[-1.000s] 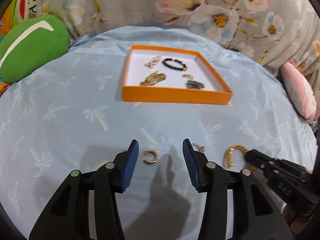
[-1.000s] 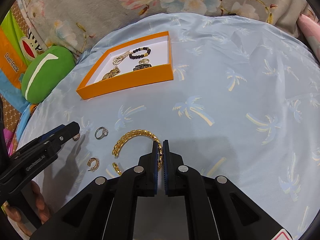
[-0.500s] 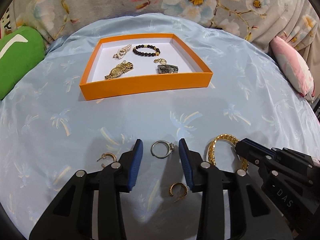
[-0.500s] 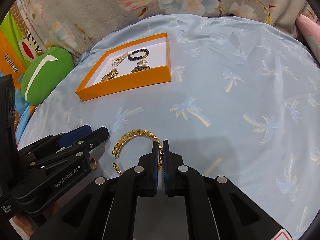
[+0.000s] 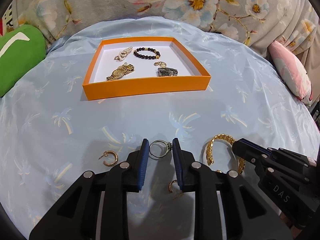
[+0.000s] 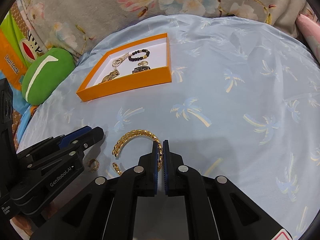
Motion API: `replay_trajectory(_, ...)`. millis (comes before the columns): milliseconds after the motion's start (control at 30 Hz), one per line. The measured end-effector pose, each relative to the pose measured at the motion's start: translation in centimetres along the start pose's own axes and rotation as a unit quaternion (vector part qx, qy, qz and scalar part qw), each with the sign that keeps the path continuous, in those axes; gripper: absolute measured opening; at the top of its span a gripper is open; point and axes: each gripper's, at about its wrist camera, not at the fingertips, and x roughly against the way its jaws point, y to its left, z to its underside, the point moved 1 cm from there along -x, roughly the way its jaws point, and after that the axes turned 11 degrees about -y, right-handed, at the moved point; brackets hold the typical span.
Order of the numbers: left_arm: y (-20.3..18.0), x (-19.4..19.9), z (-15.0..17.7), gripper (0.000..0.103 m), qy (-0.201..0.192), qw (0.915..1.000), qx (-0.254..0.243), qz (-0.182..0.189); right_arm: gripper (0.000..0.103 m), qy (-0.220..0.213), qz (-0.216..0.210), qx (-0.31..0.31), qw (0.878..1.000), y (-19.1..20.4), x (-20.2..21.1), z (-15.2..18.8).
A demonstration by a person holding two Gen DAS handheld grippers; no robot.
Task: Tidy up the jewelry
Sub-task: 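Close the left tool on the silver ring, then carry the bracelet and ring into the box and open both tools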
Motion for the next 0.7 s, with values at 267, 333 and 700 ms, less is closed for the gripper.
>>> replay_trajectory(267,1.0,1.0,-2.9,0.023,-0.022,0.9996,0.018,0.002,0.004,-0.024,-0.017,0.011,0.999,0.6,0.5,-3.5)
replay_trajectory(333,1.5,0.7,-4.1,0.023,-0.03,0.9993,0.02,-0.007,0.004,-0.029,-0.026,0.015,0.999,0.9,-0.1,-4.9)
replay_trajectory(700,5.6,-5.1,-11.6,0.023,-0.058,0.9961,0.054,-0.037,0.004,-0.047,-0.025,0.017,0.998,1.6,-7.4,-12.1)
